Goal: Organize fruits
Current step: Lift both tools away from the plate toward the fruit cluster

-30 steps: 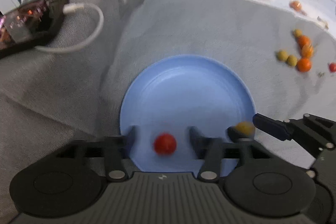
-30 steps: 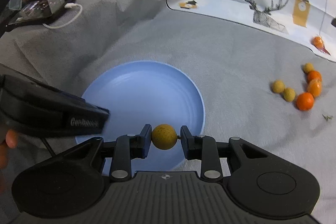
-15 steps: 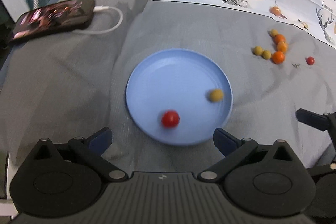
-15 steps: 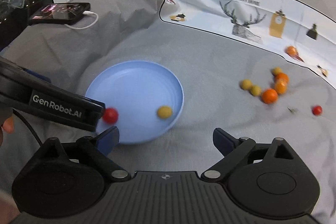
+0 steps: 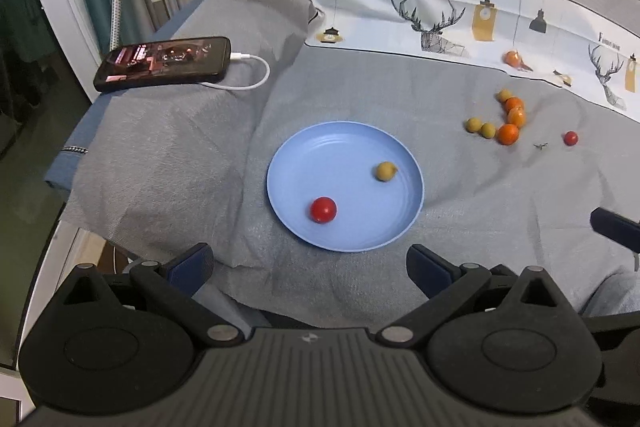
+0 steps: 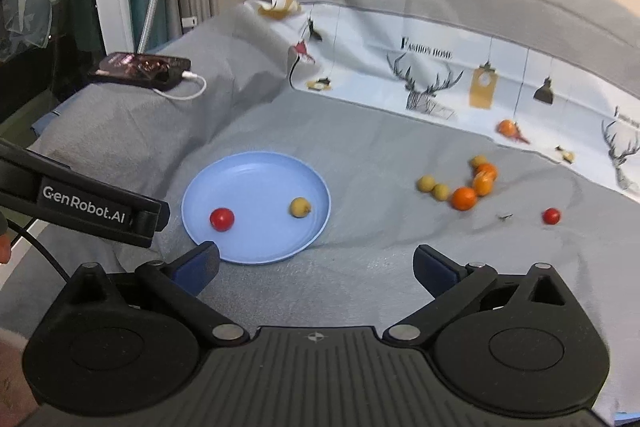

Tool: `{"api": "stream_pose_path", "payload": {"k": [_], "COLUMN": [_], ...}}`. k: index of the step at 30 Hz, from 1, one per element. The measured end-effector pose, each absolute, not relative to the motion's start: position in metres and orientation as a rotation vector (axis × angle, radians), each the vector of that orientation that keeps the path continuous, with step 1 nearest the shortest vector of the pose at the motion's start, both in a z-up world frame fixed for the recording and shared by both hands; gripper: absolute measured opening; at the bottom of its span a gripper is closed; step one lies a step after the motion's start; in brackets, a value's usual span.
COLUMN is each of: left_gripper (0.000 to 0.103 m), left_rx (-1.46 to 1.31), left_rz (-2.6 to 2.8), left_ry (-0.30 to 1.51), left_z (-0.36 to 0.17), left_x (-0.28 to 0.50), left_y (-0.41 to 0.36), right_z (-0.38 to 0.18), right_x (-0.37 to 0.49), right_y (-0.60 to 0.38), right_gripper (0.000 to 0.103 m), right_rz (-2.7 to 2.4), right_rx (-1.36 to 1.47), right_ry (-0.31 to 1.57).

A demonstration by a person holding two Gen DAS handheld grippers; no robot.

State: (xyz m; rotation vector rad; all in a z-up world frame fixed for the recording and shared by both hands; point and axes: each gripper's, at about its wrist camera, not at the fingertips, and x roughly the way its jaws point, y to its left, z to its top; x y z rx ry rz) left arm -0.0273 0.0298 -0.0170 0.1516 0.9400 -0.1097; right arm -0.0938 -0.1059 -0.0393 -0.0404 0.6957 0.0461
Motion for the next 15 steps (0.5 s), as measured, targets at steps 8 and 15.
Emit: {"api": "stream_pose_path", "payload": {"k": [8, 15], "left_gripper": [0.103, 0.103], "left_rx": [0.095, 0.078], "left_rz": [-0.114, -0.108], "left_ry": [0.888, 0.860], "left_z": [-0.002, 0.005], "left_x": [-0.062, -0.076], "left_y": [0.043, 0.053], "right_z": [-0.020, -0.014], "right_x": [-0.129, -0.145], "right_y": [-0.098, -0.087], "right_gripper": [0.102, 0.102], "right_rz": [0.028, 0.040], "right_rx": [-0.076, -0.106], "right_ry": [0.619, 0.594]}}
